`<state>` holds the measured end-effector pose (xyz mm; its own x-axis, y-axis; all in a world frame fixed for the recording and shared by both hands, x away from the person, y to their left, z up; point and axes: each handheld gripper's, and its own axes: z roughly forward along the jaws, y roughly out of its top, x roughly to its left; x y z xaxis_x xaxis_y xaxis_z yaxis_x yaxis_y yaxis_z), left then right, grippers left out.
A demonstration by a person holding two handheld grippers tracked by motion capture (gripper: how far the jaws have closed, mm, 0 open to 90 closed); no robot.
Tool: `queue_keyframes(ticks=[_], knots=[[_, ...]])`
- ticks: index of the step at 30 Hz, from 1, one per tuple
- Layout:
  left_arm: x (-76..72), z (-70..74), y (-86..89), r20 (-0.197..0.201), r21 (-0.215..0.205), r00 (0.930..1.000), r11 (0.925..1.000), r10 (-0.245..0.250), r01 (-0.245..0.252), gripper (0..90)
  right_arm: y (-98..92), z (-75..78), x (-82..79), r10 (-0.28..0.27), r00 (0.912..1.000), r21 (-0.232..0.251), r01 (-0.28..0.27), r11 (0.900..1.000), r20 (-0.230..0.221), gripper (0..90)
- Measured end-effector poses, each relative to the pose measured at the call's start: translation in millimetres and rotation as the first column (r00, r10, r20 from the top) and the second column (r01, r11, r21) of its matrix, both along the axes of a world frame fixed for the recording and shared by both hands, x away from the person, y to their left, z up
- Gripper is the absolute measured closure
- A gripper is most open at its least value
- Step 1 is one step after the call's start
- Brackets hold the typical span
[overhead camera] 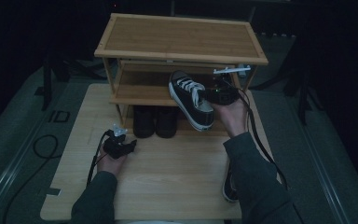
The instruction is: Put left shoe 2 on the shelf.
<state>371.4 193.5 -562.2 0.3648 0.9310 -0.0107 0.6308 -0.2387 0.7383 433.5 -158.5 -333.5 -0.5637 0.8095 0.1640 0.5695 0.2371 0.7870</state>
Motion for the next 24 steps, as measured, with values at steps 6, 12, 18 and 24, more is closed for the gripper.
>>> queue_keyframes(ticks=[6,12,18,24], knots=[[0.0,0.0,0.0,0.0,0.0,1.0,1.0,0.0,0.0,44.8,-1.5,2.5,-5.7,0.013,0.9997,-0.033,-0.013,0.999,0.022,72.7],[0.0,0.0,0.0,0.0,0.0,1.0,1.0,0.0,0.0,44.8,-5.6,8.4,-12.9,0.035,0.999,-0.015,-0.034,0.999,0.029,69.4],[0.0,0.0,0.0,0.0,0.0,1.0,1.0,0.0,0.0,44.9,-7.1,11.8,-19.4,0.052,0.9976,-0.009,-0.052,0.999,0.045,66.5],[0.0,0.0,0.0,0.0,0.0,1.0,1.0,0.0,0.0,44.9,-10.2,17.6,-29.7,0.061,0.9954,-0.004,-0.06,0.998,0.074,63.5]])
